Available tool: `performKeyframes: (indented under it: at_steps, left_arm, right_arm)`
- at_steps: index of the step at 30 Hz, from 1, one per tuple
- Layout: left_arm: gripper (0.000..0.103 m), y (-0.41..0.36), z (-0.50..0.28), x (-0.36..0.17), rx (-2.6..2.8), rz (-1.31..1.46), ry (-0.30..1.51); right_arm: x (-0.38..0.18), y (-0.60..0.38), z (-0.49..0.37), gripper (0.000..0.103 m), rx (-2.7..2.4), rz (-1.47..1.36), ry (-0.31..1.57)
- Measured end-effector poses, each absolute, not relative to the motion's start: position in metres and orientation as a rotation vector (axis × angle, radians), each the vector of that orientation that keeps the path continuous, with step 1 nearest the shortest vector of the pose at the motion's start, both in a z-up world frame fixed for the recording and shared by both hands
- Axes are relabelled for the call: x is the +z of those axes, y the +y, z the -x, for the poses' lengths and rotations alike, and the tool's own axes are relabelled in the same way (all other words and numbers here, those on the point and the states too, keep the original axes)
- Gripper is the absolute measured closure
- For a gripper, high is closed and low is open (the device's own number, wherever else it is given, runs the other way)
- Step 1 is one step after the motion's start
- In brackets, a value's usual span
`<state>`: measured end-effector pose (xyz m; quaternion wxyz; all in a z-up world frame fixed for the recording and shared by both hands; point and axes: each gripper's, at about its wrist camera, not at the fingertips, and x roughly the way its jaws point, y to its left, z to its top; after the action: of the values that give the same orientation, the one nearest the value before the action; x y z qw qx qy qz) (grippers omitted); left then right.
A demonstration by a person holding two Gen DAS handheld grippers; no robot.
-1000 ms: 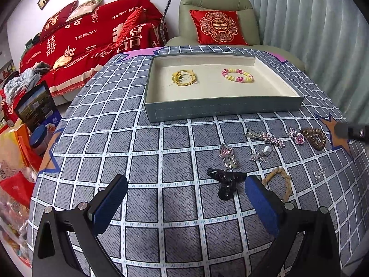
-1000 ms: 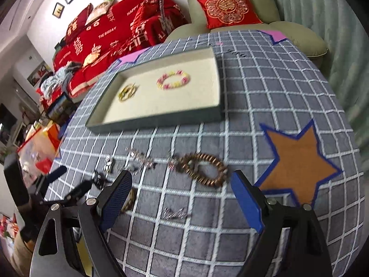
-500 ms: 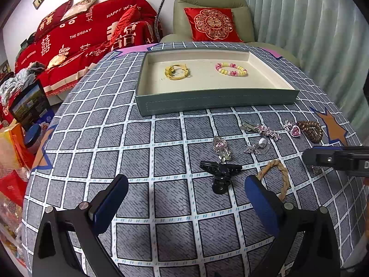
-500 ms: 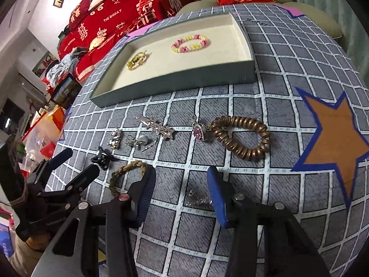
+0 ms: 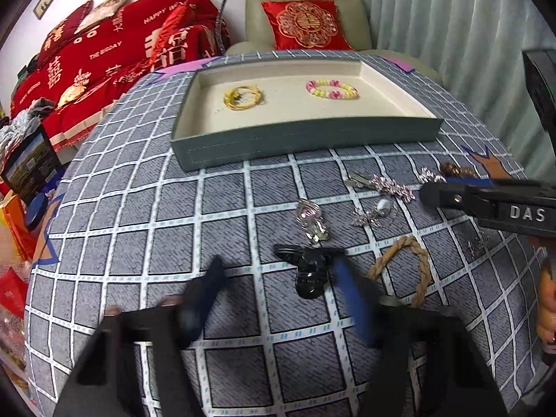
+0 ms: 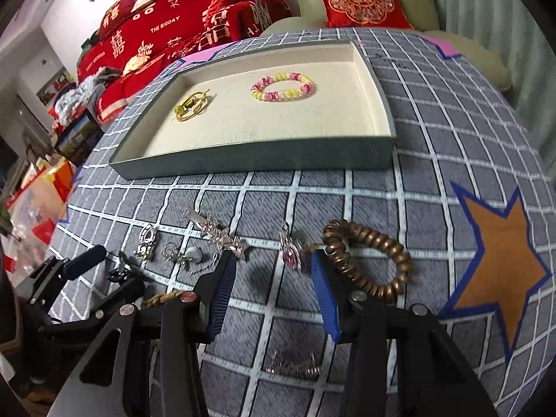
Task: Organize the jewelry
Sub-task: 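Grasp the black claw clip with the left gripper while the right grasps the pink heart pendant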
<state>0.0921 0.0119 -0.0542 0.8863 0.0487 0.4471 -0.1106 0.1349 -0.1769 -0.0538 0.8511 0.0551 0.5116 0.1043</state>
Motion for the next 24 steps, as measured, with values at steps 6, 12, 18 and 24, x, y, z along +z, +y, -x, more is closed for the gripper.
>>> performKeyframes:
  at_steps: [6, 12, 18, 24]
  left_arm:
    - [0.053, 0.007, -0.092, -0.054, -0.250, -0.104, 0.928]
    - [0.058, 0.006, -0.090, -0.052, -0.260, -0.094, 0.917]
    - [0.058, 0.010, -0.086, -0.045, -0.271, -0.063, 0.904]
    - [0.058, 0.016, -0.079, -0.033, -0.259, -0.045, 0.892]
  right_arm:
    - [-0.055, -0.167, -0.136, 0.086, 0.182, -0.008, 1.065]
    - [-0.054, -0.173, -0.132, 0.089, 0.199, -0.054, 1.062]
    - [-0.046, -0.180, -0.125, 0.089, 0.235, -0.113, 1.046]
    - [-0.032, -0.186, -0.117, 0.089, 0.257, -0.153, 1.026]
